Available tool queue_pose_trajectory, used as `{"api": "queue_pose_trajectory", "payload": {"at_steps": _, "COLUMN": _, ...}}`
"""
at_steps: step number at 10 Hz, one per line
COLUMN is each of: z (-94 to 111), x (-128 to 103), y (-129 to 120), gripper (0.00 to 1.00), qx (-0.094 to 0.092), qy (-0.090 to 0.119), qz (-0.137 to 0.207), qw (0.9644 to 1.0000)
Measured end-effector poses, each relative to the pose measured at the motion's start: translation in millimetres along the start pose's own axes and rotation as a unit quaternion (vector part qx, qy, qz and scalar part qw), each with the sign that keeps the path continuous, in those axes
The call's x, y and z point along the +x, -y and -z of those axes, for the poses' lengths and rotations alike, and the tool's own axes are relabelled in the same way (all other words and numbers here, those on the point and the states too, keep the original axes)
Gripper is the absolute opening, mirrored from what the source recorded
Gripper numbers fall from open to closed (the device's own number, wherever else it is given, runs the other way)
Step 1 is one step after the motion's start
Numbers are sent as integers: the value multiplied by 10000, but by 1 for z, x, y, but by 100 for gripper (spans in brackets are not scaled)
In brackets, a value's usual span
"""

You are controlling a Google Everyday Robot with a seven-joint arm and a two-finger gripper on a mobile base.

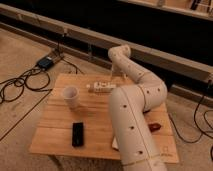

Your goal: Stand the bottle upright

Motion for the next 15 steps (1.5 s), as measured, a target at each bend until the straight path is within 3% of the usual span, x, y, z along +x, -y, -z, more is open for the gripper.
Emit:
{"api": "queue_pose_trajectory", "payload": {"at_steps": 2, "z": 1, "x": 4, "y": -6, "gripper": 65, "qx": 37, "qy": -82, "qz": 81, "qw": 9999}}
{"api": "queue_pose_trajectory", "payload": {"at_steps": 5, "z": 20, "x": 14, "y": -17, "gripper": 65, "qx": 65, "qy": -210, "qz": 265, "qw": 9994}}
{"api": "queue_pose_trajectory", "payload": {"at_steps": 11, "z": 33, "x": 58, "y": -54, "gripper": 65, "qx": 74, "qy": -724, "qz": 825, "qw": 9939}}
{"api": "queue_pose_trajectory", "payload": {"at_steps": 15, "z": 39, "x": 77, "y": -73, "gripper": 65, "qx": -91, "qy": -929, "qz": 981, "qw": 9908}}
